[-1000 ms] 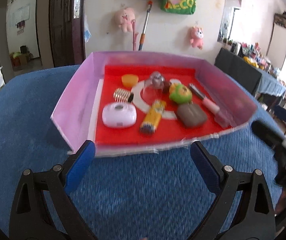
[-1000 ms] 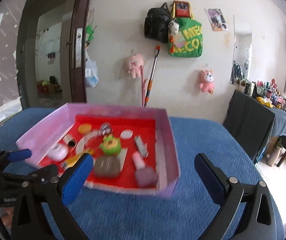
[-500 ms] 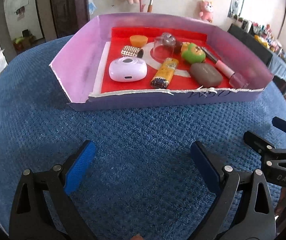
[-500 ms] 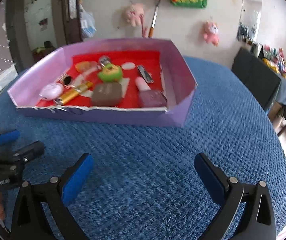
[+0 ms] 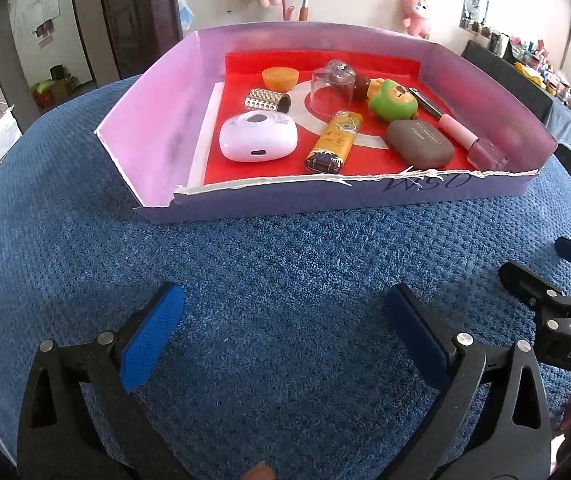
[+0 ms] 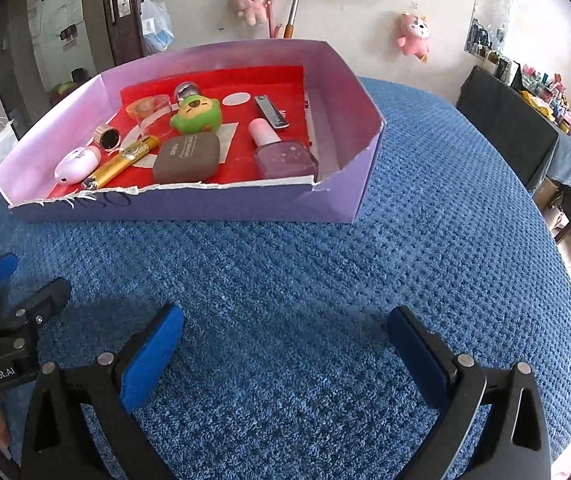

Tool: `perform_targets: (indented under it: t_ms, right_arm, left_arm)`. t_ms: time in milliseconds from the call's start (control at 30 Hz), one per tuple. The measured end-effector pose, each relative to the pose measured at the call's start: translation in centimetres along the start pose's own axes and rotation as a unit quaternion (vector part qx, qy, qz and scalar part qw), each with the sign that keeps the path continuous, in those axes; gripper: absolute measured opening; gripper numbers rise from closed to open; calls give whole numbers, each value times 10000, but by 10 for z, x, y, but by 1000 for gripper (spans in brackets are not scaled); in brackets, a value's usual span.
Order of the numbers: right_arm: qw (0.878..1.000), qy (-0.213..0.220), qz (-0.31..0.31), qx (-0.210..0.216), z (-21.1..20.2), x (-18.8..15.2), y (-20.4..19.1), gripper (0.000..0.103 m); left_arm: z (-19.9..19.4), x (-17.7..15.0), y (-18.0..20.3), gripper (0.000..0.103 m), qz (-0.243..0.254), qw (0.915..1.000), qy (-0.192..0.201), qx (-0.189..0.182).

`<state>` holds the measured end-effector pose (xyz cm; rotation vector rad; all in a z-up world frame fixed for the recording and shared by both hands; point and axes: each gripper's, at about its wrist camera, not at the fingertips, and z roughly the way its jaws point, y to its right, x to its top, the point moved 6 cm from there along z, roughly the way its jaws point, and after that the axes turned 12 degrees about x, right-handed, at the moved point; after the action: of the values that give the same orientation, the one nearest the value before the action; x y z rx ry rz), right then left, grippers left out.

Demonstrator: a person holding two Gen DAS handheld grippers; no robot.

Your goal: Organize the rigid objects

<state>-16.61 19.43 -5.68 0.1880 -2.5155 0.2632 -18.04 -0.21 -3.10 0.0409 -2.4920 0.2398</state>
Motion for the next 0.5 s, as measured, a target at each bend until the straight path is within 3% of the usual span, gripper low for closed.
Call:
perform_targets:
  t_ms: [500]
  right_arm:
    - [10000,8,36,30,1,-1,1,103]
  left_arm:
    - [2,1,0,103,-22,10000,-2,5]
